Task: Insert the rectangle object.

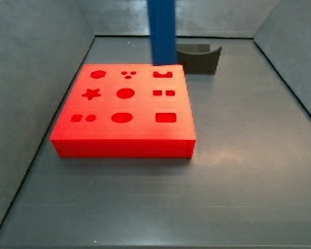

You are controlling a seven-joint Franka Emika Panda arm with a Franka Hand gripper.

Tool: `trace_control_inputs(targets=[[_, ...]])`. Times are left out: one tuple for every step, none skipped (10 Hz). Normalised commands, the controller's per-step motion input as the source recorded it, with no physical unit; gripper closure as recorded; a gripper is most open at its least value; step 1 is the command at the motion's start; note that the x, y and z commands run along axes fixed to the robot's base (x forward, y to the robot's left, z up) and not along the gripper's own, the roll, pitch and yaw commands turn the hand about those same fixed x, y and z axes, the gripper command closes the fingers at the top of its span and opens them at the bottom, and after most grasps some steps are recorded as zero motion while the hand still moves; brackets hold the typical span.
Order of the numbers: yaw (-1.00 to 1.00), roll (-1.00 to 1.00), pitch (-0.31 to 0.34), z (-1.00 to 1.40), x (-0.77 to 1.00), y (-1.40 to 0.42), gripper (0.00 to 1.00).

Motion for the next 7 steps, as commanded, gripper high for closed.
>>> trace_control_inputs(targets=[[0.14,0.37,-0.049,0.00,0.74,-0.01,1.00],[0.16,0.32,0.000,-0.11,0.76,0.00,1.00],[0.14,0.06,0.000,-0.16,0.21,-0.21,1.00],[0.00,0.01,0.000,0.00,0.00,0.00,1.00],[0.00,0.17,-0.076,-0.49,0.00,-0.14,1.00],[0.00,0.26,-0.070,-0.78,0.06,-0.14,1.00],[0.00,0.29,-0.071,-0.71,0.10,-0.10,1.00]])
